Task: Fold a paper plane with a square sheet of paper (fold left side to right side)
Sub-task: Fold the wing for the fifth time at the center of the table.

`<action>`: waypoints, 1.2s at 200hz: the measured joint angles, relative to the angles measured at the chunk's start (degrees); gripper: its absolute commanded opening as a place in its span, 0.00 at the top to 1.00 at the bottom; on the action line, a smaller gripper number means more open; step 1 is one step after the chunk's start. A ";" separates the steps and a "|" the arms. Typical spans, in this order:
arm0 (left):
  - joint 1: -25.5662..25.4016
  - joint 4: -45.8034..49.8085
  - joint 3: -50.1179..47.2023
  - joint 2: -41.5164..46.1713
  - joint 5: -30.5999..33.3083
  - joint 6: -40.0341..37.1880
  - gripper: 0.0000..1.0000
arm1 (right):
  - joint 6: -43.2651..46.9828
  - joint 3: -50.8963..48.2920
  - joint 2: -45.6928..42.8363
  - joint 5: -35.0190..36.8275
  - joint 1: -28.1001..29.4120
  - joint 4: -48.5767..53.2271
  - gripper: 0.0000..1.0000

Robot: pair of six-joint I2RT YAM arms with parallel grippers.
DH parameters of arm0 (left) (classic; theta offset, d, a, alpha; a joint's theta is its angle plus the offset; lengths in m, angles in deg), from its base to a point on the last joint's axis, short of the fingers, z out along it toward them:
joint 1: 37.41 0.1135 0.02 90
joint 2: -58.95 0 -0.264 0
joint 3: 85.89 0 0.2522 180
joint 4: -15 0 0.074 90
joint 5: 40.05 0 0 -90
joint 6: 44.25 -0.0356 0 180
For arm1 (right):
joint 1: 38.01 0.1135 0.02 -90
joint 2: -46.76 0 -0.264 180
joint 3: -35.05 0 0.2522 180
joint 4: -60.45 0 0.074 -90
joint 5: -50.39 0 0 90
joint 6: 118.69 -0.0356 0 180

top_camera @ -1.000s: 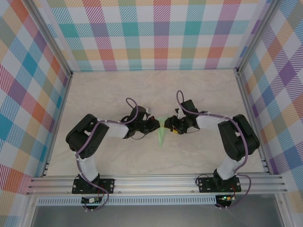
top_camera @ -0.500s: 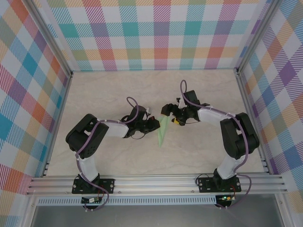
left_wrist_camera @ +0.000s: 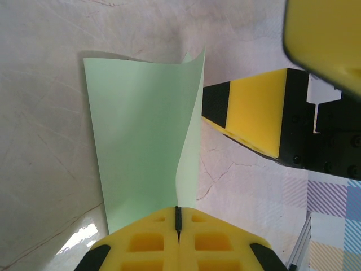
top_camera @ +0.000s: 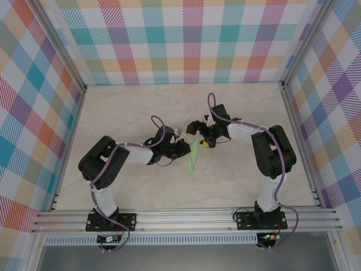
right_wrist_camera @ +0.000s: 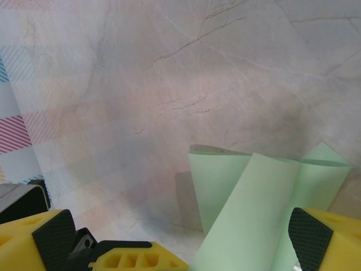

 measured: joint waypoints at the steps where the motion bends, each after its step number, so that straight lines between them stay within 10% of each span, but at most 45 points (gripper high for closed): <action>1: 0.00 0.00 0.00 0.00 0.00 0.00 1.00 | 0.02 0.07 0.04 0.09 0.02 0.09 0.00; 240: 0.74 4.22 3.52 -4.22 -0.02 -5.40 1.00 | 3.85 5.14 3.56 3.98 1.73 7.08 0.00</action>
